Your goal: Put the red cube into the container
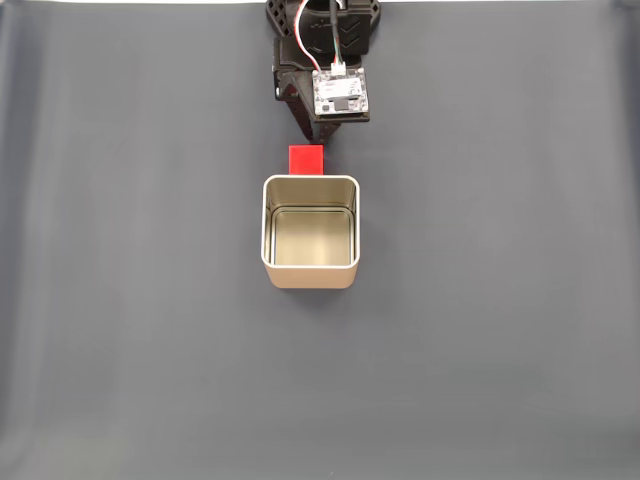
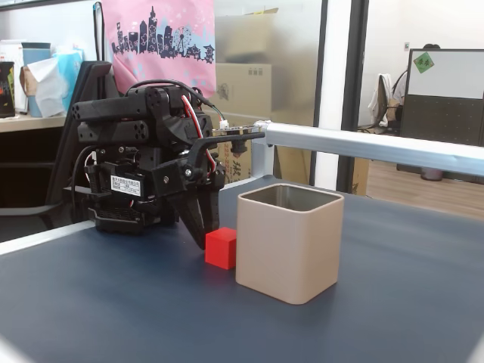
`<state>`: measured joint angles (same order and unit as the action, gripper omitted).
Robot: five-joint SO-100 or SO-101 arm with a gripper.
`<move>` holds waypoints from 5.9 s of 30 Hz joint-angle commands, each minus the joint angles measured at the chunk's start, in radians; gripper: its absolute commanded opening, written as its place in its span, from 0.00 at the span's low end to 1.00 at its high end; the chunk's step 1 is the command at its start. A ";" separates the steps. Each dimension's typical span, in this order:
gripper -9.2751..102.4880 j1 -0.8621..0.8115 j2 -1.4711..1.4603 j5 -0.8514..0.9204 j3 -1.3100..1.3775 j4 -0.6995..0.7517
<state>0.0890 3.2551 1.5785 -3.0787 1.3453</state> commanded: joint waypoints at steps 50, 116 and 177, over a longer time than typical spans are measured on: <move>0.11 -0.051 -0.520 -0.061 0.514 0.012; 0.50 -0.272 -0.933 0.164 0.443 -0.522; 0.08 -0.242 -0.986 0.069 0.437 -0.586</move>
<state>-0.1657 2.2703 1.6628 -2.6599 0.7501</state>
